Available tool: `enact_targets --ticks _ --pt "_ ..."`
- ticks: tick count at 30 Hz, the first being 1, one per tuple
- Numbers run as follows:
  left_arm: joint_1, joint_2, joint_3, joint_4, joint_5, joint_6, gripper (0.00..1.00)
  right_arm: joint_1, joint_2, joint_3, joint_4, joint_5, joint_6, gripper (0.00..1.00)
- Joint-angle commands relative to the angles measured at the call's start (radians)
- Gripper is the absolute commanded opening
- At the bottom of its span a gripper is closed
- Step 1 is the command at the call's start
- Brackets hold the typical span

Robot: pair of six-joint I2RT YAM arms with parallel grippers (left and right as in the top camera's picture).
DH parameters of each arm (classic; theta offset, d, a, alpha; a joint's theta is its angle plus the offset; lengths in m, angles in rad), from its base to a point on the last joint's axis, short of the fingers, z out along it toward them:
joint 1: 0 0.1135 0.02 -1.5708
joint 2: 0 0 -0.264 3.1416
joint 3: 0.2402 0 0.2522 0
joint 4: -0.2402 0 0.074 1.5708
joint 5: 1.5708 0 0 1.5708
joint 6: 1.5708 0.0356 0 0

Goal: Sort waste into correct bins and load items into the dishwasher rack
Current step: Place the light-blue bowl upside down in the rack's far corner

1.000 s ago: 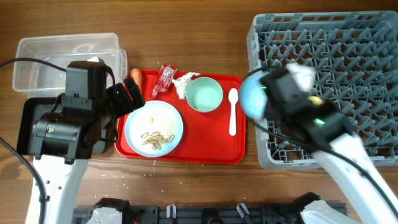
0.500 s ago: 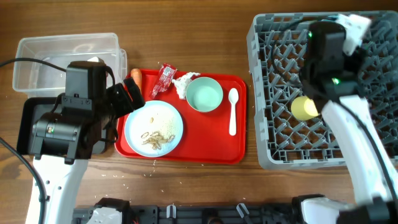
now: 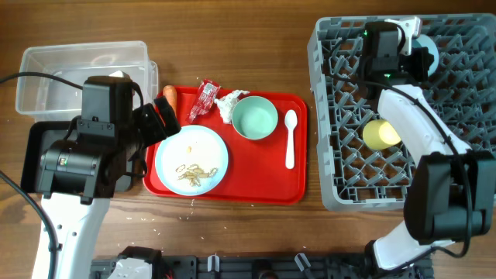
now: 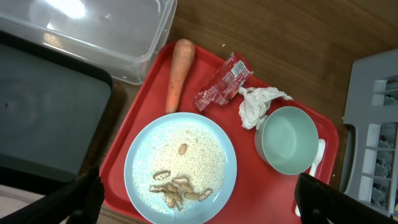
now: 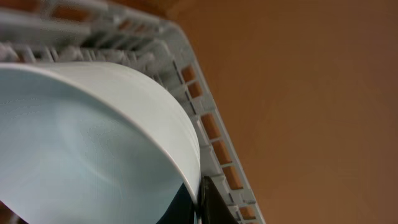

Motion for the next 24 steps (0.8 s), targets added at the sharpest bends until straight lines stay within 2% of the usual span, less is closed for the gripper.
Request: enact_targets --ticks 1,4,6,7,8,9,13,15,18,21,24 --pt "0.005 0.0 0.013 0.002 -0.021 -0.006 1.0 -0.009 0.047 0.008 -0.01 0.047 -0.04 0.04" --pt "0.005 0.0 0.013 0.002 -0.021 -0.006 1.0 0.005 0.049 0.007 -0.035 0.024 -0.037 0.04" --pt "0.005 0.0 0.013 0.002 -0.021 -0.006 1.0 0.023 0.049 0.007 -0.064 0.005 -0.039 0.09" --pt "0.005 0.0 0.013 0.002 -0.02 -0.006 1.0 0.033 0.049 0.007 -0.093 -0.029 -0.043 0.16" --pt "0.005 0.0 0.013 0.002 -0.02 -0.006 1.0 0.045 0.048 0.008 -0.14 -0.076 -0.057 0.26" --pt "0.005 0.0 0.013 0.002 -0.021 -0.006 1.0 0.058 0.047 0.008 -0.185 -0.122 -0.068 0.31" --pt "0.005 0.0 0.013 0.002 -0.02 -0.006 1.0 0.095 0.047 0.008 -0.268 -0.195 -0.006 0.41" --pt "0.005 0.0 0.013 0.002 -0.02 -0.006 1.0 0.114 0.026 0.008 -0.282 -0.195 0.044 0.6" --pt "0.005 0.0 0.013 0.002 -0.021 -0.006 1.0 0.14 -0.047 0.019 -0.315 -0.273 0.068 0.75" --pt "0.005 0.0 0.013 0.002 -0.02 -0.006 1.0 0.166 -0.14 0.025 -0.333 -0.406 0.09 0.82" --pt "0.005 0.0 0.013 0.002 -0.021 -0.006 1.0 0.188 -0.235 0.025 -0.386 -0.584 0.135 0.83"
